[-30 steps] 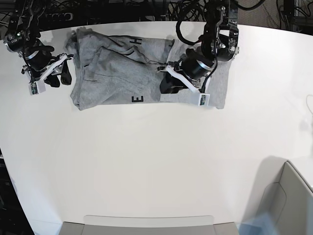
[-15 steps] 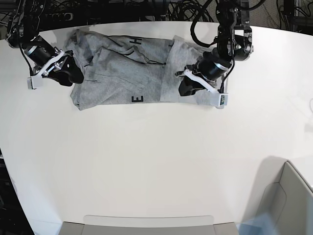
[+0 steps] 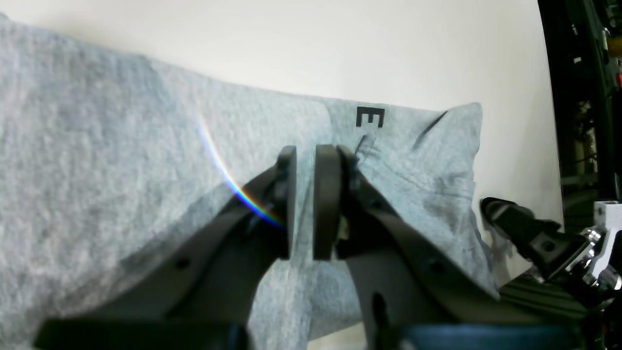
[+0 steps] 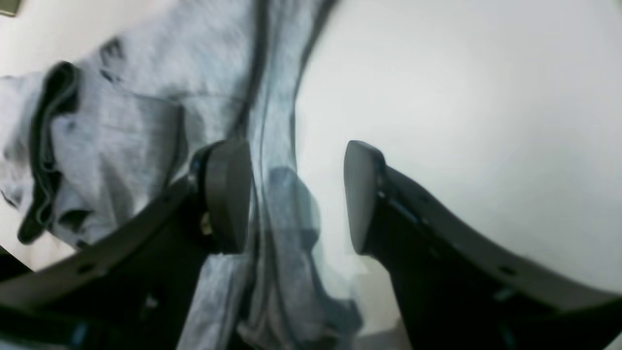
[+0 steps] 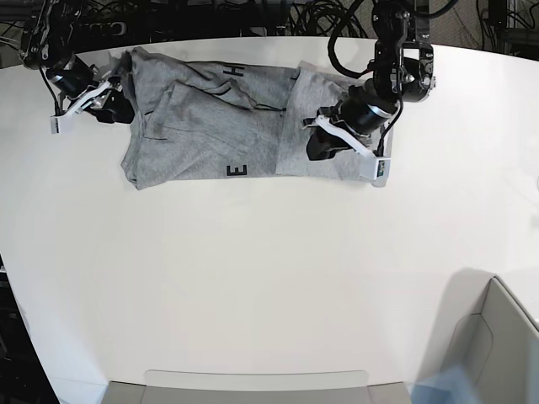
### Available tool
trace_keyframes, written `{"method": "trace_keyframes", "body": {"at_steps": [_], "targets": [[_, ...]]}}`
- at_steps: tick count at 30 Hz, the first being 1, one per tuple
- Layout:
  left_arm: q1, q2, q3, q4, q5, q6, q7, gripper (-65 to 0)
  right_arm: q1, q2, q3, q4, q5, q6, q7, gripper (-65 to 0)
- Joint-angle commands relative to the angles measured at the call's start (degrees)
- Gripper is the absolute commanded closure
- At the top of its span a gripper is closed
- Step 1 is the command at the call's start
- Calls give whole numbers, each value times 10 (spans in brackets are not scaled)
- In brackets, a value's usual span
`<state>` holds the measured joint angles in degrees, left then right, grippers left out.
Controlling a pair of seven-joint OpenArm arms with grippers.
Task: Fold the T-shirt properly
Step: 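Fold the strip end held by the left gripper toward the right gripper, then fold the strip end held by the right gripper over onto the stack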
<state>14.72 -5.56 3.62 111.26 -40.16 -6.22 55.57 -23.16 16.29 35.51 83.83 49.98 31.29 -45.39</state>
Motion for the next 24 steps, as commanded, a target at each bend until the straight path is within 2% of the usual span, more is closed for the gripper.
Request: {"method": "trace_keyframes", "body": {"at_steps": [1,5,12,20,22,24], "targets": [[-4,0,-2,9,-7,-4,-8,-62,4,10,-4,8,9,8,14,-309],[-3,0,-1,8,-7,-5,-8,-62,14,10,-32,3,9,8,16,-309],[-3,0,-3,8,-7,-5,-8,-62,47,-13,-87,-37,8,7,16,-309],[13,0,-3,10,-7,-5,-8,-62,70,-33,-137,-33,-7,7,16,-308],[20,0,-3,11,-7,-5,-8,-62,79,-35,-147,-29,-39,7,15,-285],[25,0,-3,11,-7,-5,-8,-62,80,-37,-155,-22,-72,7,16,-205]]}}
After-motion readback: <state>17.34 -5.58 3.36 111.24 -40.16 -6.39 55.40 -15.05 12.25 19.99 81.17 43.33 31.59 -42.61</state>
